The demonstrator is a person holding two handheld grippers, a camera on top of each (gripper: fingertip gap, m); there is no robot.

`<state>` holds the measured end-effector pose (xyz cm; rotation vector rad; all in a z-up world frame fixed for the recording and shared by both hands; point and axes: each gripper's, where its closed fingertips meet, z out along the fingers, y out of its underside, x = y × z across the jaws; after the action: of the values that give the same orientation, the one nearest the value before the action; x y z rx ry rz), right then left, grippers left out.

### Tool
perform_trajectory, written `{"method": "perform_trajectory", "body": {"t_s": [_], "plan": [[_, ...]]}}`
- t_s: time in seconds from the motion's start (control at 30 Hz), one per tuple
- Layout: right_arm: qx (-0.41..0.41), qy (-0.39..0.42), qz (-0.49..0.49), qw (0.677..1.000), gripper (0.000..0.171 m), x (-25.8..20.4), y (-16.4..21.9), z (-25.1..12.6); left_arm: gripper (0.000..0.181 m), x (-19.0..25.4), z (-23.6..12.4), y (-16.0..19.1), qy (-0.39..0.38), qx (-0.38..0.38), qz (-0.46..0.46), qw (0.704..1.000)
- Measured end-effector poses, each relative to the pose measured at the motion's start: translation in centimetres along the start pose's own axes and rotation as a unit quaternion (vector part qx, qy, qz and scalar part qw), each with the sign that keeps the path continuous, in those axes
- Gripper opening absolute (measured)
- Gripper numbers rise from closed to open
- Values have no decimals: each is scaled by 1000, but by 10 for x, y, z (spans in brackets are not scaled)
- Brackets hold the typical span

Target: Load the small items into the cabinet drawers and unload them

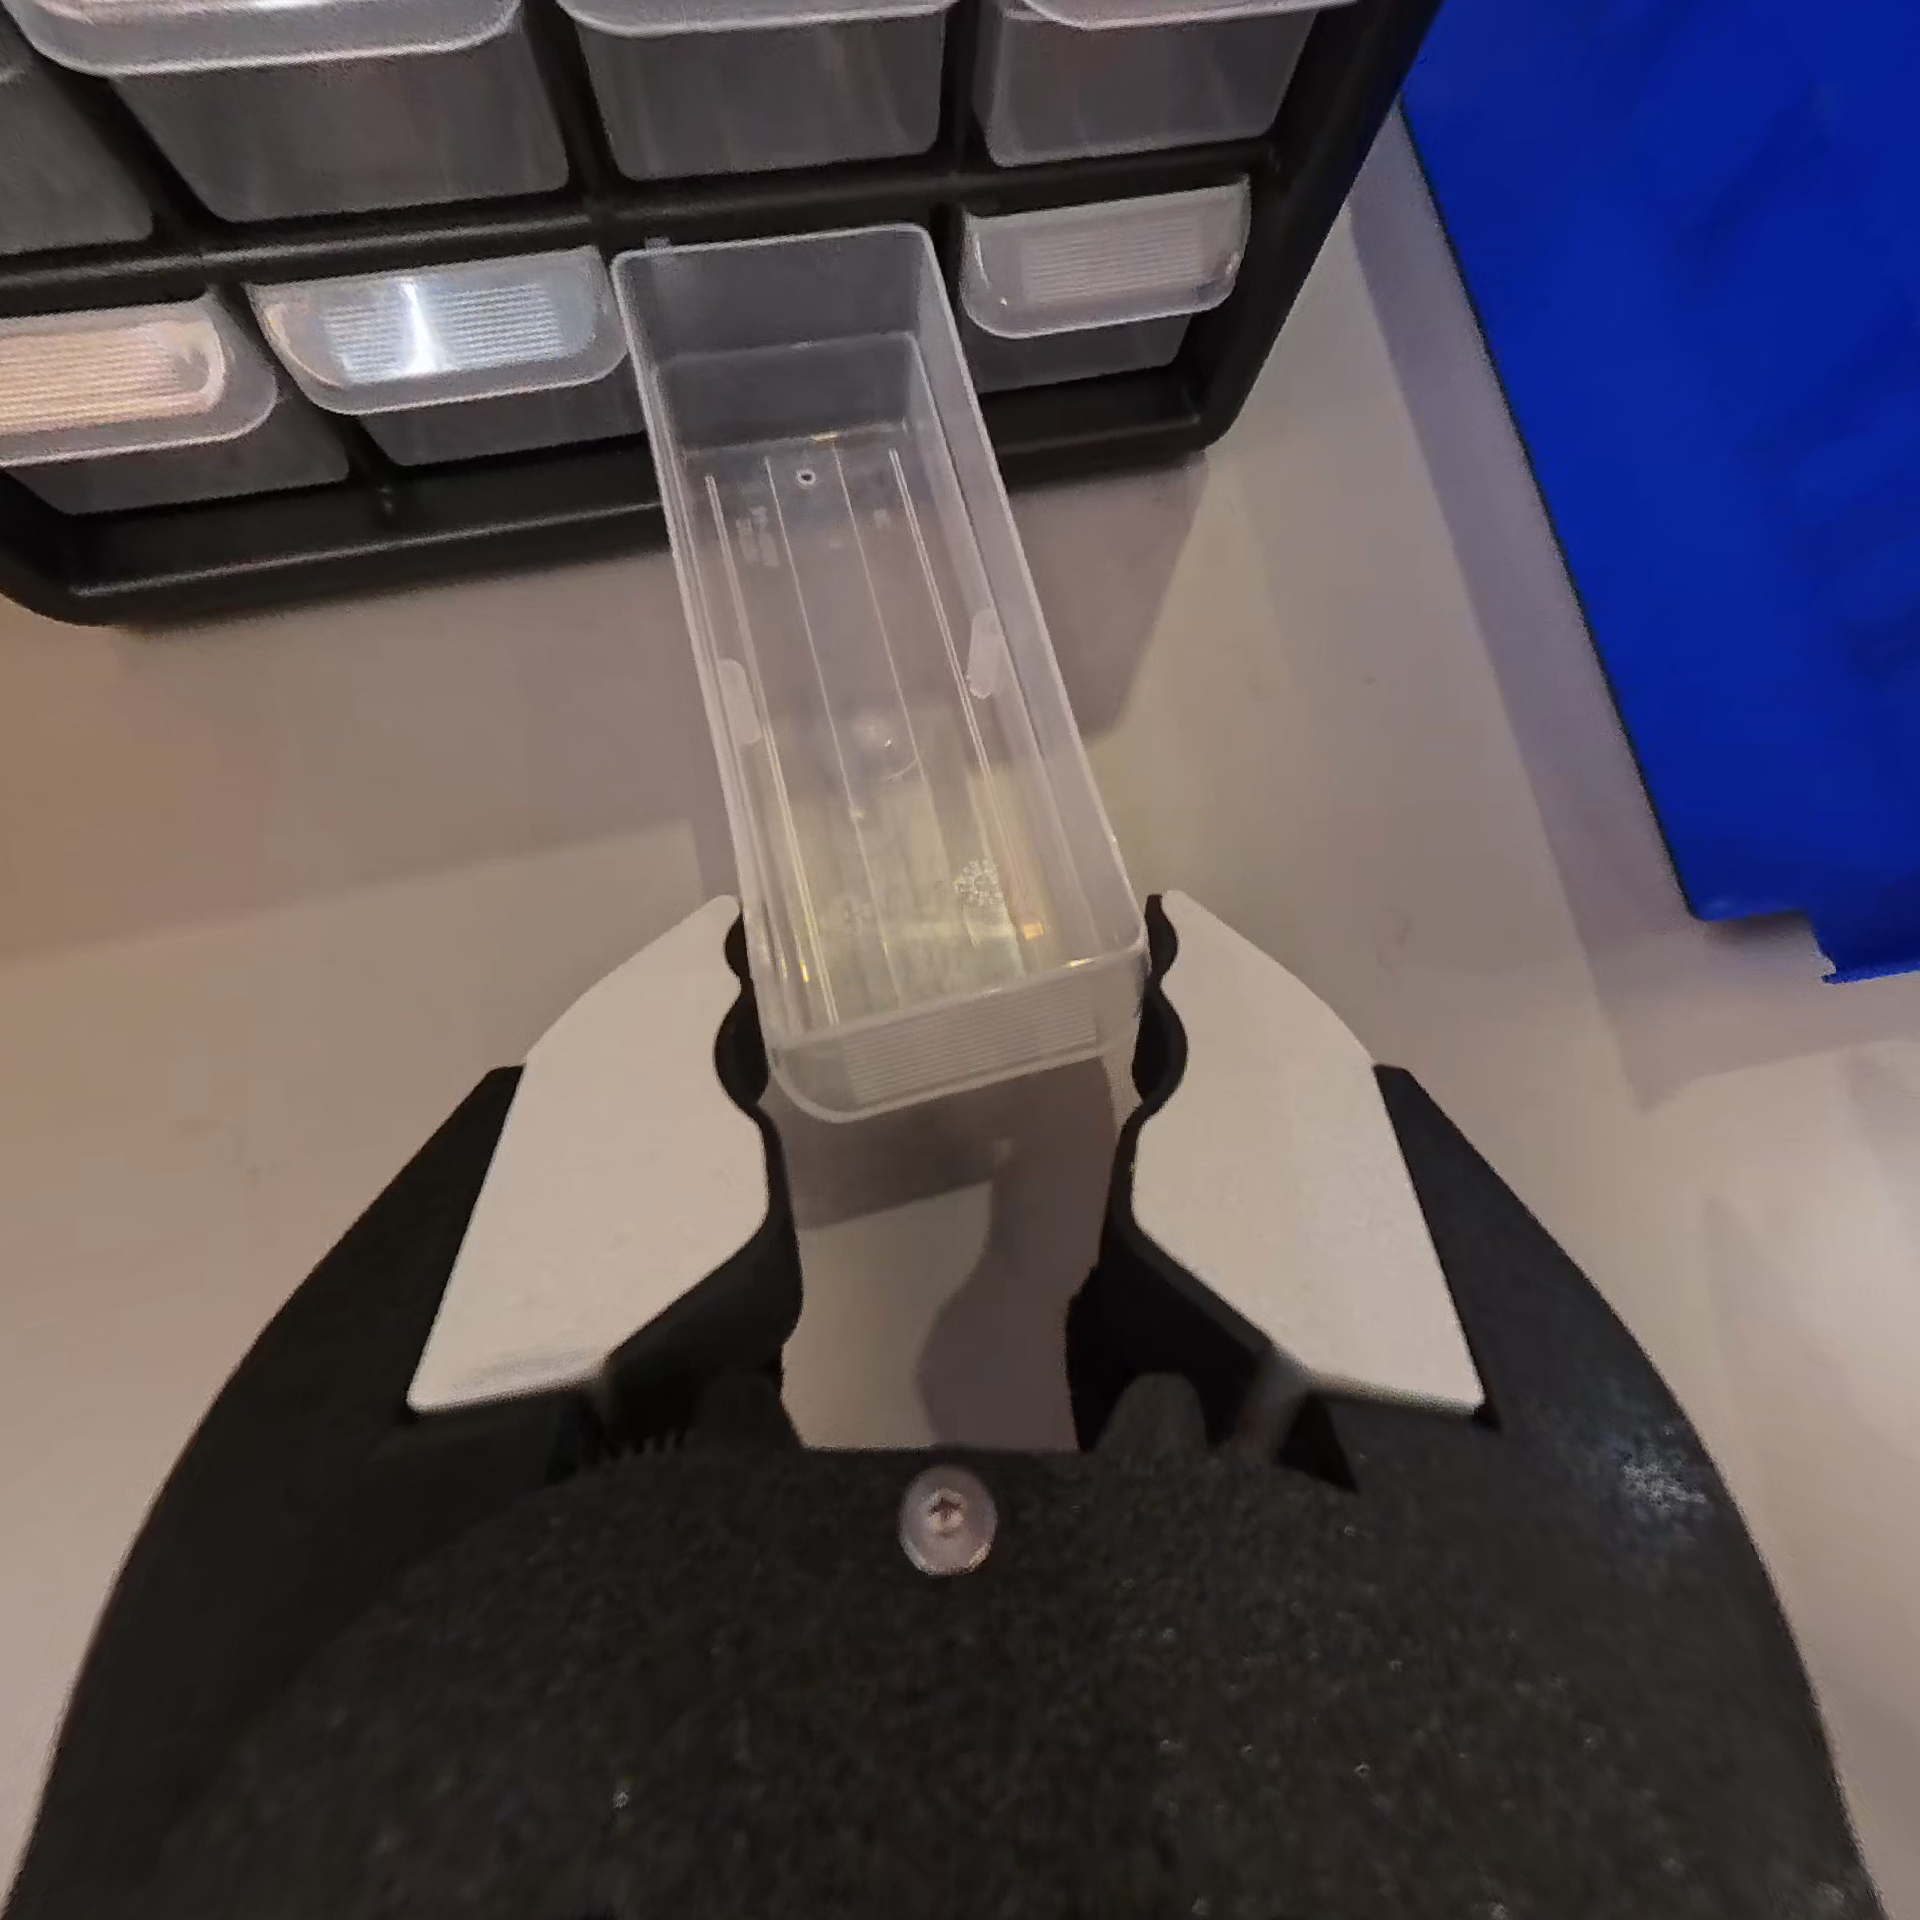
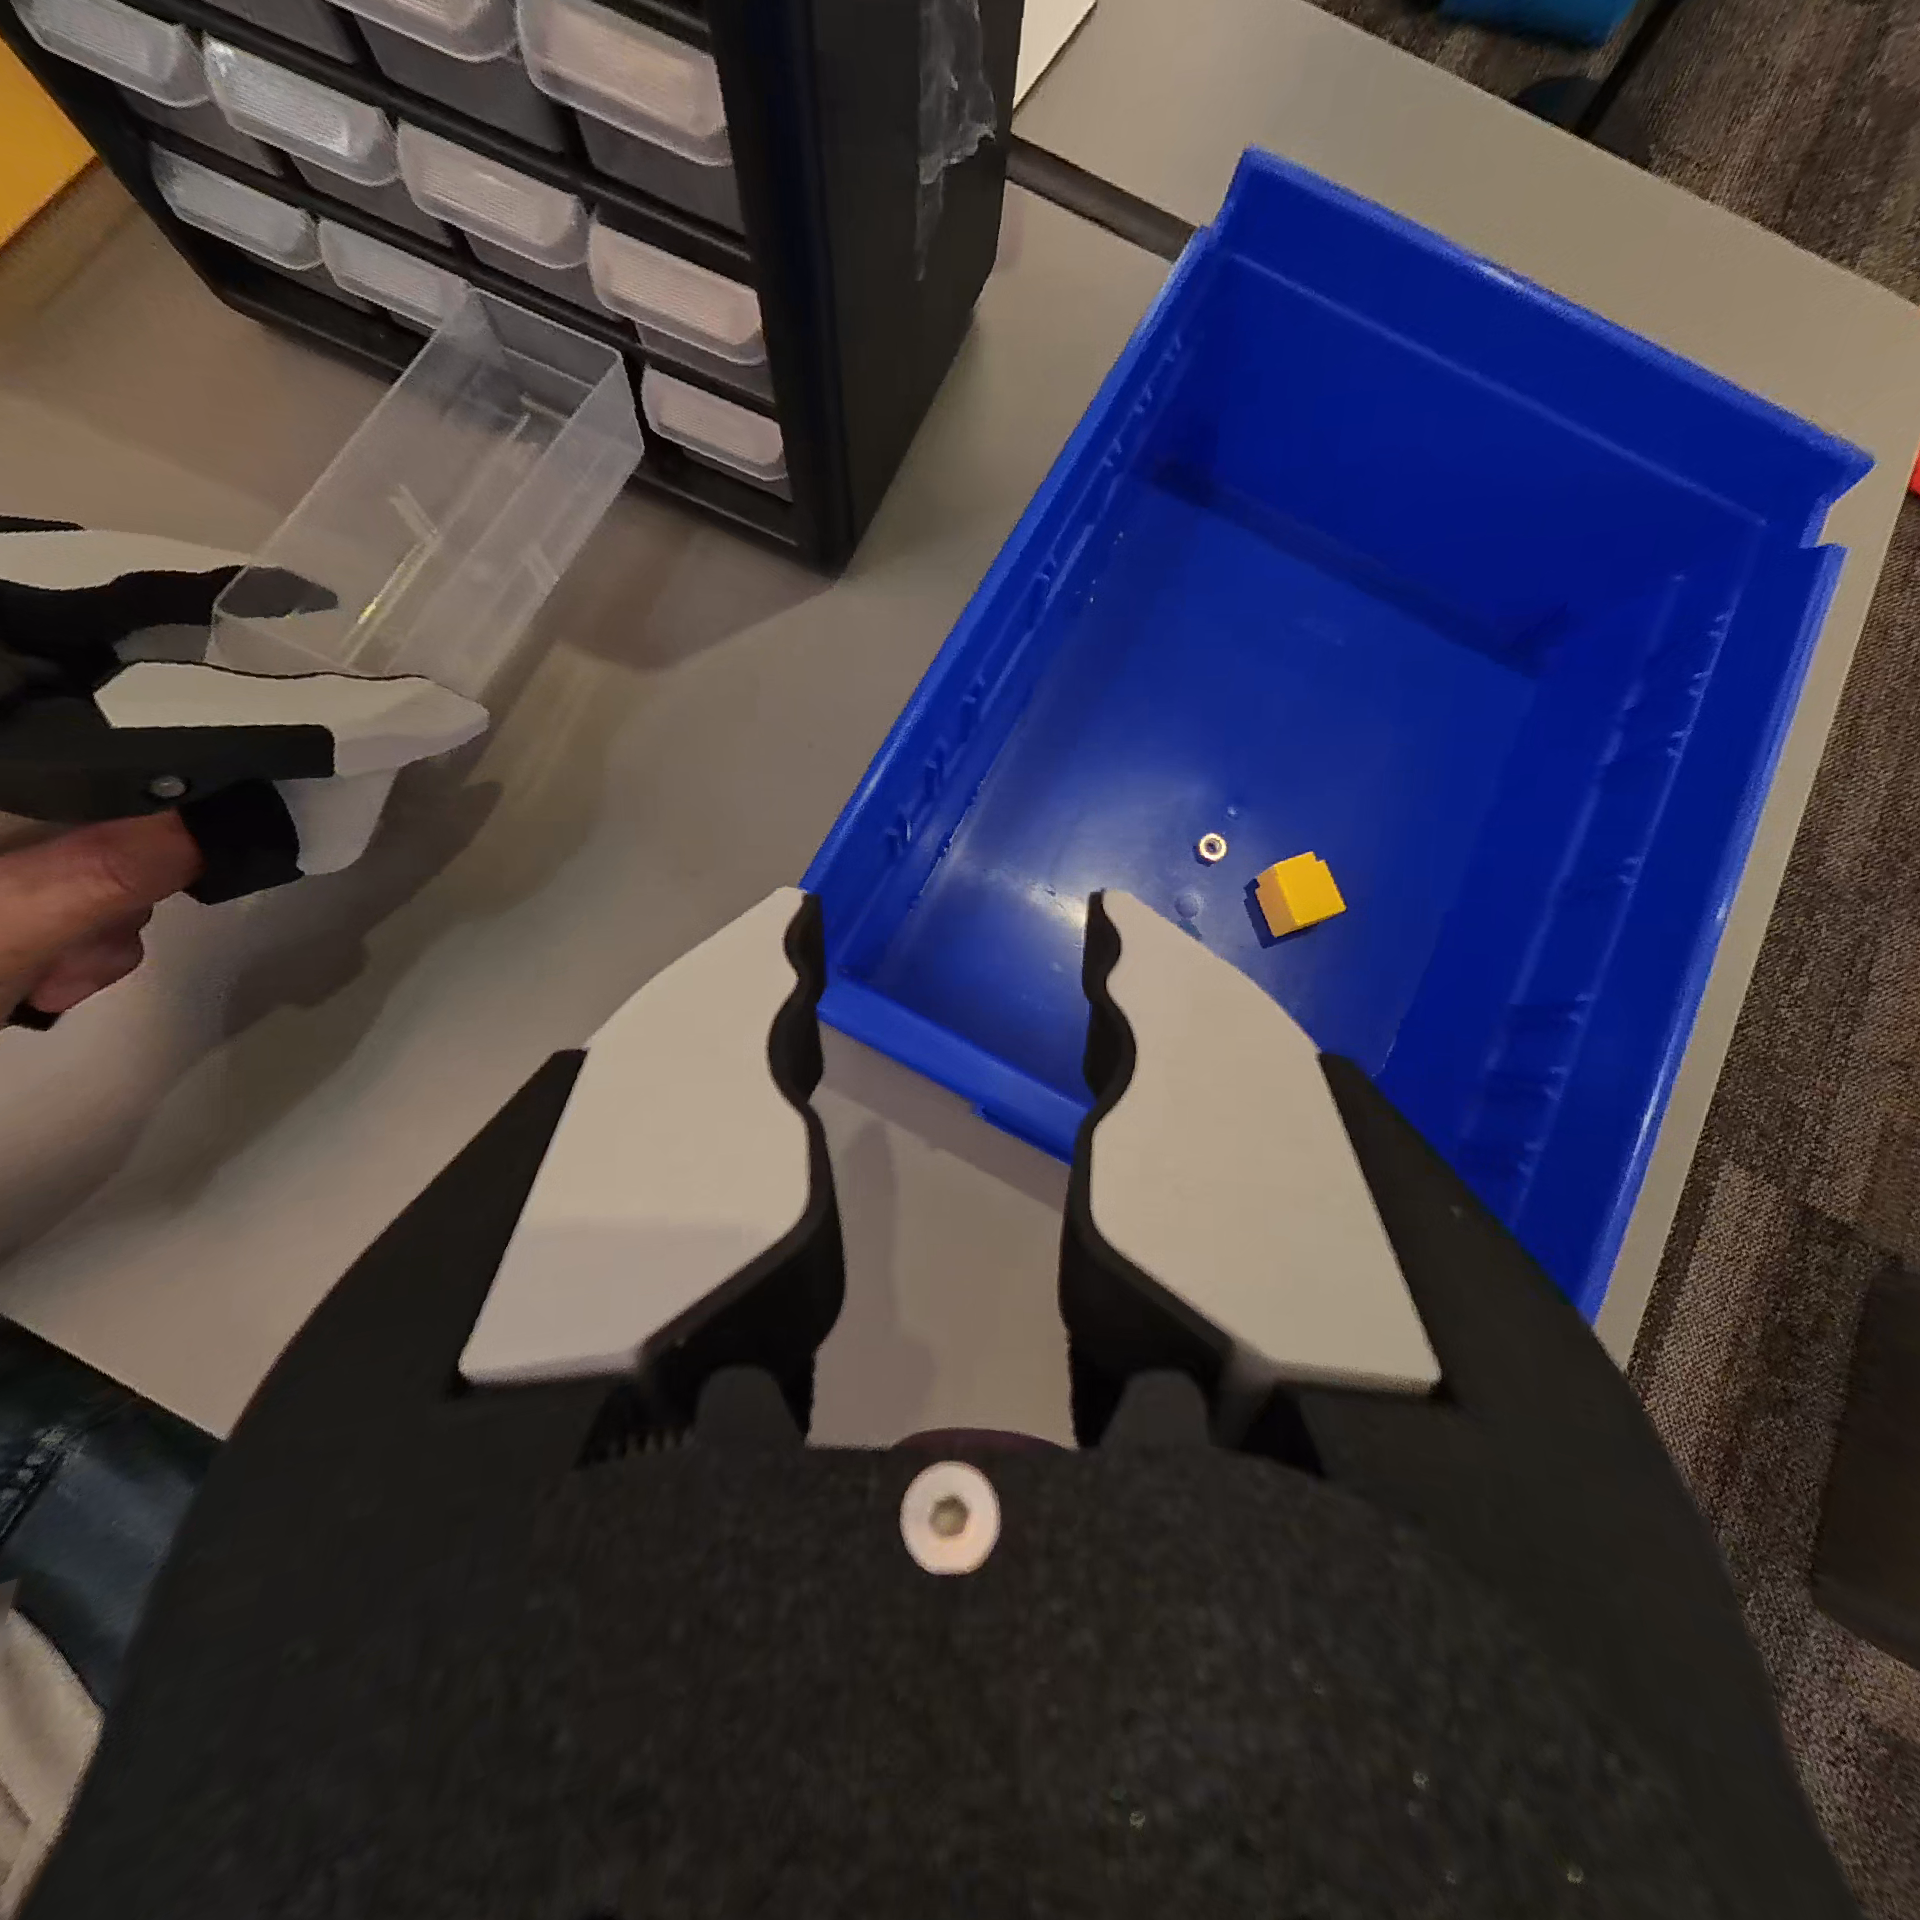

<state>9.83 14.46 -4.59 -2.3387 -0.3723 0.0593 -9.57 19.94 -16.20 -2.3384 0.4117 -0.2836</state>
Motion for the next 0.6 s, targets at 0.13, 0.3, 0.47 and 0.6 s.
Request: {"method": "perform_trajectory", "body": {"t_s": [0.13, 0.3, 0.47, 0.6], "plan": [[4, -5, -2, 1000, 48, -3, -2, -6, 69, 0, -3, 2, -7, -26, 27, 999], [6, -9, -3, 1000, 48, -3, -3, -10, 69, 5, -7, 2, 4, -51, 34, 998], [11, -12, -6, 1000, 48, -5, -4, -17, 69, 4, -6, -3, 5, -51, 14, 999], [15, -15, -5, 1000, 48, -5, -5, -20, 69, 6, -6, -5, 8, -56, 6, 998]]}}
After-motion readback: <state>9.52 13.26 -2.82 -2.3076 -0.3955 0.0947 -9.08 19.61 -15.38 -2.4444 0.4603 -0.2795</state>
